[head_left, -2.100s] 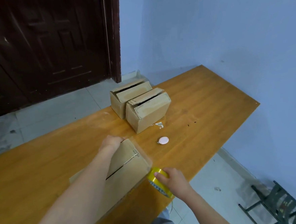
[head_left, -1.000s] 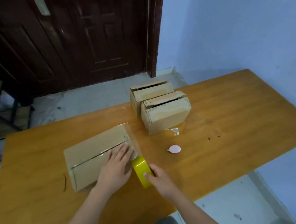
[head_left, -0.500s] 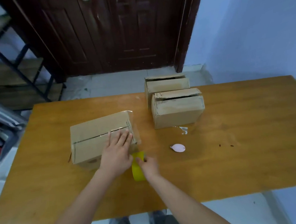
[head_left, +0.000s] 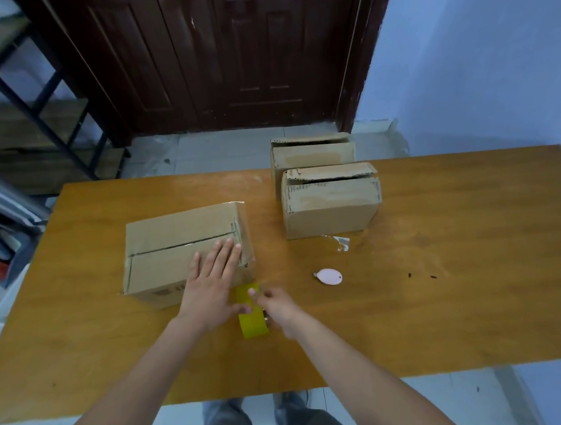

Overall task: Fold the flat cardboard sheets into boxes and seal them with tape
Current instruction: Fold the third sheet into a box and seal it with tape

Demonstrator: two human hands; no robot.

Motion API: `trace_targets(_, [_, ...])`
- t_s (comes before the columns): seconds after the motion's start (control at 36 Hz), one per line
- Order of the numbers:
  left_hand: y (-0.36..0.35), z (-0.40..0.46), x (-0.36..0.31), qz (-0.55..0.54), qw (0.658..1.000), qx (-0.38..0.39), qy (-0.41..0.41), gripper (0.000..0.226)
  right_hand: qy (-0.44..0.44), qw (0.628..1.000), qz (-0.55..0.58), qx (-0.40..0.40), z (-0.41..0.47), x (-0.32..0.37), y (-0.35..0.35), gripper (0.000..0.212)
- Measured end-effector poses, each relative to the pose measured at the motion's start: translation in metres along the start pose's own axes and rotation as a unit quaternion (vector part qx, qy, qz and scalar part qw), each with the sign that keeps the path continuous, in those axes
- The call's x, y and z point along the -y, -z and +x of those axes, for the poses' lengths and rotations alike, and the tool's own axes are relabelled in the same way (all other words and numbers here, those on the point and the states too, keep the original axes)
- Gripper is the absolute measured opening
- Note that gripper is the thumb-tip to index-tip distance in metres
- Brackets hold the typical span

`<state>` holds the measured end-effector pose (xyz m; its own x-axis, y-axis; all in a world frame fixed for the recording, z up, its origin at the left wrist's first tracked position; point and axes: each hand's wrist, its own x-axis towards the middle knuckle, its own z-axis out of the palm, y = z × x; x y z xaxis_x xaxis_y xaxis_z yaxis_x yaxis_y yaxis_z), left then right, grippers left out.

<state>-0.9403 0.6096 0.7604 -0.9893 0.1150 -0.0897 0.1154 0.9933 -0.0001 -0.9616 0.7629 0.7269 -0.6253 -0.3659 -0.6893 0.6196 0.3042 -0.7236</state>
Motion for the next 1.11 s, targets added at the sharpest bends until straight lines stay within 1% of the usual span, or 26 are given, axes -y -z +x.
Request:
trace_targets(0.06, [0.001,0.002,0.0,-0.008,1.0,0.001,0.006,0.133,0.025,0.999,0.006,-0.026,0.001,0.002,0.014,0.023])
trace_targets(0.08, [0.002,0.003,-0.001,-0.012,1.0,-0.001,0.008,0.133,0.047,0.997,-0.009,-0.061,0.0,0.004,0.023,0.022])
trace_targets(0.11, [0.001,0.003,-0.001,-0.014,1.0,-0.002,0.009,0.132,0.072,0.99,-0.049,-0.11,-0.001,0.004,0.035,0.019])
trace_targets(0.14, [0.001,0.003,-0.001,-0.015,1.0,-0.004,0.01,0.132,0.097,0.975,-0.111,-0.164,-0.001,0.003,0.048,0.019])
trace_targets(0.19, [0.001,0.003,-0.002,-0.013,1.0,-0.007,0.013,0.131,0.109,0.921,-0.269,-0.259,0.0,-0.001,0.076,0.04])
trace_targets(0.22, [0.001,0.003,-0.002,-0.013,1.0,-0.007,0.014,0.131,0.097,0.895,-0.33,-0.284,0.001,-0.006,0.09,0.05])
trace_targets(0.25, [0.0,0.003,-0.002,-0.013,1.0,-0.006,0.015,0.13,0.082,0.876,-0.375,-0.291,0.002,-0.01,0.103,0.057])
trace_targets(0.31, [0.001,0.003,-0.003,-0.015,1.0,-0.002,0.018,0.13,0.05,0.857,-0.435,-0.272,0.004,-0.02,0.124,0.061])
trace_targets(0.36, [0.002,0.003,-0.003,-0.015,1.0,0.005,0.018,0.13,0.041,0.84,-0.482,-0.245,0.006,-0.029,0.136,0.054])
trace_targets(0.42, [0.003,0.003,-0.002,-0.016,1.0,0.013,0.021,0.13,0.059,0.823,-0.516,-0.231,0.008,-0.035,0.142,0.046])
trace_targets(0.5, [0.005,0.004,-0.004,-0.009,0.999,0.017,0.028,0.13,0.085,0.813,-0.525,-0.236,0.009,-0.036,0.143,0.039])
trace_targets(0.53, [0.005,0.004,-0.004,-0.005,0.999,0.017,0.028,0.13,0.093,0.818,-0.513,-0.242,0.009,-0.033,0.141,0.037])
trace_targets(0.58, [0.006,0.003,-0.004,0.001,0.999,0.014,0.031,0.128,0.128,0.851,-0.45,-0.239,0.005,-0.025,0.13,0.033])
trace_targets(0.64, [0.005,0.002,-0.005,0.005,0.999,0.014,0.034,0.129,0.2,0.877,-0.379,-0.215,0.0,-0.019,0.112,0.029])
trace_targets(0.67, [0.005,0.002,-0.005,0.005,0.999,0.014,0.034,0.13,0.239,0.88,-0.358,-0.2,-0.005,-0.015,0.102,0.028])
trace_targets(0.72, [0.004,0.002,-0.005,0.001,1.0,0.009,0.028,0.131,0.301,0.877,-0.339,-0.16,-0.013,-0.008,0.083,0.029])
trace_targets(0.78, [0.004,0.002,-0.005,-0.005,1.0,-0.001,0.022,0.131,0.33,0.868,-0.351,-0.119,-0.018,-0.003,0.065,0.031])
trace_targets(0.83, [0.004,0.002,-0.004,-0.005,1.0,-0.01,0.021,0.132,0.339,0.863,-0.361,-0.102,-0.016,0.003,0.054,0.033])
trace_targets(0.89, [0.004,0.002,-0.005,-0.005,1.0,-0.01,0.021,0.132,0.339,0.859,-0.369,-0.105,-0.012,0.006,0.048,0.033])
trace_targets(1.06, [0.003,0.002,-0.004,-0.008,1.0,-0.013,0.022,0.13,0.34,0.842,-0.392,-0.149,-0.011,0.01,0.038,0.037])
trace_targets(1.11, [0.003,0.002,-0.004,-0.008,1.0,-0.01,0.023,0.131,0.328,0.843,-0.396,-0.157,-0.014,0.007,0.036,0.039])
